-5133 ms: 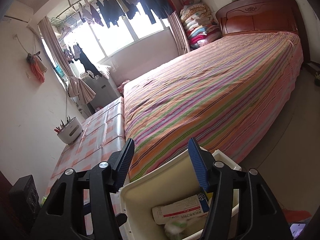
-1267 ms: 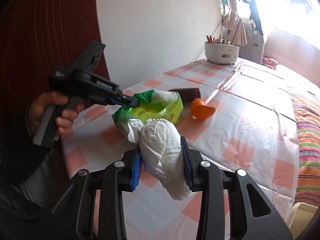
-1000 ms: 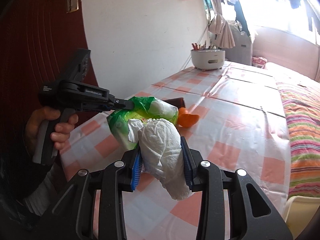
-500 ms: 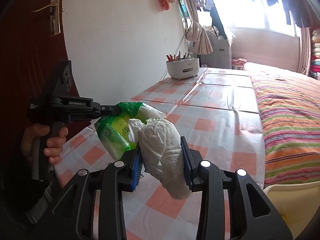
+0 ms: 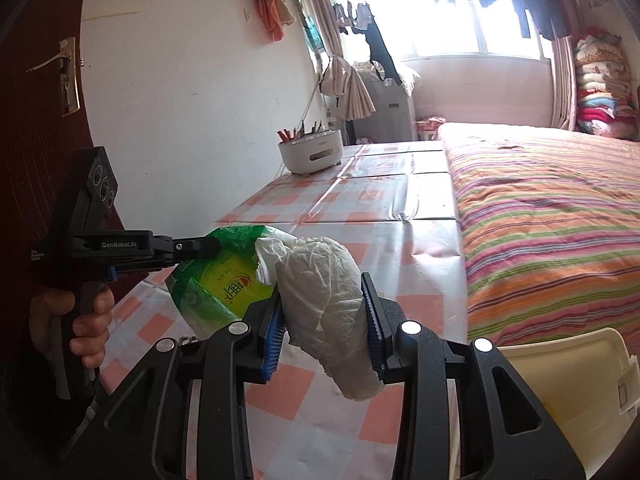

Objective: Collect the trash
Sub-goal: 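Lift the tissue and green pack and carry them toward the cream bin, then release the white tissue and green tissue pack into the cream bin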

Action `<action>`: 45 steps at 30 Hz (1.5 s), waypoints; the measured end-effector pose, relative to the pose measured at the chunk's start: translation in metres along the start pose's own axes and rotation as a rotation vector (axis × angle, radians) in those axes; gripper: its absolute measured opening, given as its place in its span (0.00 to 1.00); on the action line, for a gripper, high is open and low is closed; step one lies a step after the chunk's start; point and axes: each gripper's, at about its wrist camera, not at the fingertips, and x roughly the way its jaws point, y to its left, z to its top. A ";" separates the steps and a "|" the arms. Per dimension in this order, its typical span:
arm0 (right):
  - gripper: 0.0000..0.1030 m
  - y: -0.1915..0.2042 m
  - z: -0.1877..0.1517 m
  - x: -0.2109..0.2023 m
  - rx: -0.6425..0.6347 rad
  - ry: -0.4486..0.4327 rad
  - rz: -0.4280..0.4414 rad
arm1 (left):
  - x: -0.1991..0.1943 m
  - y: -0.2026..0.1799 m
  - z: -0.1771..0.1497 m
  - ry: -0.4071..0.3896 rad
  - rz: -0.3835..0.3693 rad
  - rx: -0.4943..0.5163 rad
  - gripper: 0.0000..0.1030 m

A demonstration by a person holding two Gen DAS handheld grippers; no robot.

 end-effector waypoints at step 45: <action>0.54 -0.151 -0.035 -0.084 0.459 -0.064 -0.419 | 0.072 -0.169 -0.059 0.155 -0.216 0.284 0.05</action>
